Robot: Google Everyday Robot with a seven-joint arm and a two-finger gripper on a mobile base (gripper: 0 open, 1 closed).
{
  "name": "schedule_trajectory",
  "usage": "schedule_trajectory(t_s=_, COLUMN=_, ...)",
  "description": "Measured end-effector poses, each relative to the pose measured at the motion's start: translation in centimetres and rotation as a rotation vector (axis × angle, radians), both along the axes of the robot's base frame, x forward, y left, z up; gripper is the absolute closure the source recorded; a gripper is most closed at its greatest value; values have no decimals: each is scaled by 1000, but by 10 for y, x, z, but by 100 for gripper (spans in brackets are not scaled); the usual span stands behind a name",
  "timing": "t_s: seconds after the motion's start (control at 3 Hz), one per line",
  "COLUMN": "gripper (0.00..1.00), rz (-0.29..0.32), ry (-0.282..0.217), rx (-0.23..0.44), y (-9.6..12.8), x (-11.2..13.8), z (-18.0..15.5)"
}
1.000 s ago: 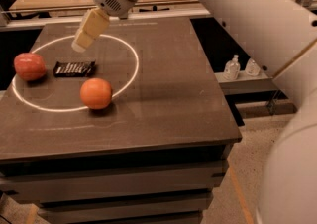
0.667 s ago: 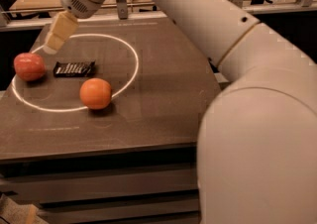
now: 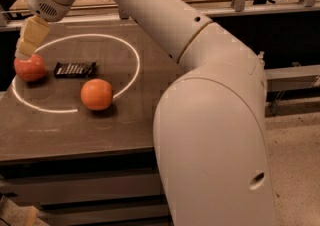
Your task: Pick apple
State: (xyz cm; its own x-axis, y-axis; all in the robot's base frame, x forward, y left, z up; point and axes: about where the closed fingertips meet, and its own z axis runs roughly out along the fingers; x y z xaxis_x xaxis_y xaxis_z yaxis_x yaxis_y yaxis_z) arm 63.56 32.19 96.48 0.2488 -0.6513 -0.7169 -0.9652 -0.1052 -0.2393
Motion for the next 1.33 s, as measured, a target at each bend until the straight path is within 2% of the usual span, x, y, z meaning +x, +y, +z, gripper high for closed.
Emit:
schedule_trajectory(t_s=0.33, gripper=0, rz=29, ry=34, rx=-9, y=13, x=-2, z=-20)
schedule_trajectory(t_s=0.67, gripper=0, rz=33, ry=58, rx=-44, y=22, x=2, z=-43)
schedule_trajectory(t_s=1.0, gripper=0, rz=-11, ry=97, rx=-104, y=24, x=3, z=-69)
schedule_trajectory(t_s=1.33, gripper=0, rz=-21, ry=126, rx=-145, y=23, x=0, z=-86)
